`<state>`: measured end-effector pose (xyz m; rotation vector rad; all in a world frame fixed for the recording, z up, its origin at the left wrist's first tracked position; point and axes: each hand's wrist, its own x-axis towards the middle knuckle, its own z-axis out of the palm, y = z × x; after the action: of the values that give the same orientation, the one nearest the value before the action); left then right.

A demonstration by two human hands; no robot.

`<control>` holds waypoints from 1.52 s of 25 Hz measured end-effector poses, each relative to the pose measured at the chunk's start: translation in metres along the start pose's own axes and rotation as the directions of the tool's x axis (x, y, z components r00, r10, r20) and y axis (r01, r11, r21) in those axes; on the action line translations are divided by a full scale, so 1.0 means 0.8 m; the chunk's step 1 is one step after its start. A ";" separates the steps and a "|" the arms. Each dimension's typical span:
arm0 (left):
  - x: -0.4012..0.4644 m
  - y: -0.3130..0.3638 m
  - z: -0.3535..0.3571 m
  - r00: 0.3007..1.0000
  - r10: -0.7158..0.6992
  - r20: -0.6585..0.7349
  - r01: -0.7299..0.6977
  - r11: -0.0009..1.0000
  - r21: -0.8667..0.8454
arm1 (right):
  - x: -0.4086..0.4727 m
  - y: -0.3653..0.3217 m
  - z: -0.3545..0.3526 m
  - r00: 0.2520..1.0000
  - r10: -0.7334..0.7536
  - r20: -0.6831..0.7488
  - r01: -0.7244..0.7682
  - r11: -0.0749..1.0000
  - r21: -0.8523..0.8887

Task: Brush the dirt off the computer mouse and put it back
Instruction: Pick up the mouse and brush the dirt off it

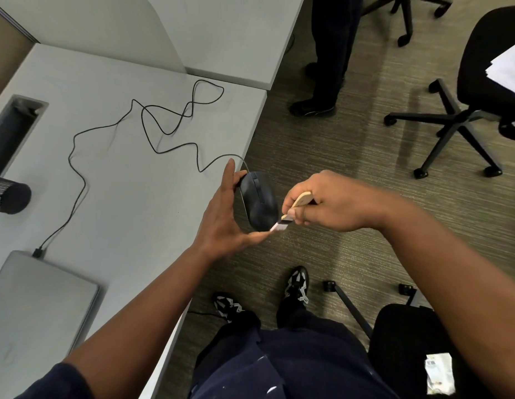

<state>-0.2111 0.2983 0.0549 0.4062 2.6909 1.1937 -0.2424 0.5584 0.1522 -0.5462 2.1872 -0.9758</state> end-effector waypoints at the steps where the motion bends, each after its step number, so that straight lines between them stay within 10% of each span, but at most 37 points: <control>1: 0.000 0.000 0.000 1.000 -0.003 -0.001 0.003 1.000 -0.002 | -0.001 0.000 -0.002 1.000 -0.024 -0.018 0.025 0.998 0.053; 7: 0.002 0.000 0.000 0.999 0.021 -0.024 -0.021 1.000 -0.010 | 0.003 0.003 0.005 0.950 -0.136 -0.282 0.210 0.945 0.250; 15: -0.003 -0.002 0.000 1.000 0.004 0.005 -0.004 1.000 -0.002 | -0.004 0.038 -0.010 0.953 0.030 -0.302 0.007 0.993 0.121; 19: -0.005 0.003 0.000 0.998 -0.002 0.061 0.003 1.000 -0.009 | 0.006 0.035 -0.009 0.883 0.140 -0.448 0.132 0.841 0.524; 26: -0.004 0.011 0.004 0.996 0.076 0.051 -0.077 0.997 0.028 | 0.031 0.031 -0.001 0.880 0.409 -0.240 0.037 0.444 0.895; 31: -0.009 0.000 0.007 0.997 0.057 0.057 -0.061 0.995 0.076 | 0.028 0.037 -0.009 0.787 0.518 -0.333 0.030 0.508 0.861; 38: -0.005 0.004 0.006 0.995 0.085 0.047 -0.089 0.992 0.091 | 0.039 0.021 0.006 0.880 0.402 -0.251 0.068 0.417 0.907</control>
<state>-0.2052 0.3026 0.0544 0.5610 2.7247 1.0704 -0.2619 0.5477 0.1242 0.4861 1.5863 -2.0851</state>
